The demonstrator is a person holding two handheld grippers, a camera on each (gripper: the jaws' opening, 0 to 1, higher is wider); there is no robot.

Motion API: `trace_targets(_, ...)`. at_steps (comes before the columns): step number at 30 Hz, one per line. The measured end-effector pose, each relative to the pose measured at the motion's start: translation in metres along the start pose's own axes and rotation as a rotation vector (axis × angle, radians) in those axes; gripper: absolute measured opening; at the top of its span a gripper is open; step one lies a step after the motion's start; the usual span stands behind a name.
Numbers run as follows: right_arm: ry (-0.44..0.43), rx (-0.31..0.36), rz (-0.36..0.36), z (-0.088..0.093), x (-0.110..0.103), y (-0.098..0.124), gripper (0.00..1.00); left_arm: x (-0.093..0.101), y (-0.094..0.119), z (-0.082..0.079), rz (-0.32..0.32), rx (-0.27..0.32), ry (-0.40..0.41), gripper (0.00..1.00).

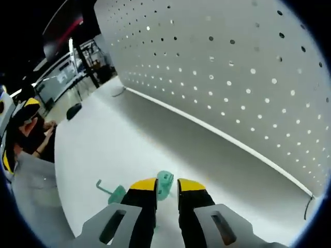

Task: Insert the hook assembly into the mounting plate slot until the hook locks in place.

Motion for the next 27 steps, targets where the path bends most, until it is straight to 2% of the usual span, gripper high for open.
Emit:
trace_targets(22,-0.020,-0.073,-0.052,0.001,-0.001,-0.016,0.04,-0.004,0.000,0.001,-0.012,-0.004,0.006,0.66)
trace_targets(27,-0.029,-0.068,-0.059,-0.001,0.001,-0.018,0.05,-0.004,-0.001,0.001,-0.014,-0.008,0.005,0.65)
Point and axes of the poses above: the point that each gripper's makers call its tool centre point, and the gripper's own axes: y roughly backward along the fingers, x roughly to its right, z roughly out of its underside, the point moved 9 cm from there along y, roughly backward along the fingers, and after that the axes turned 11 degrees about -x, right-handed, at the moved point
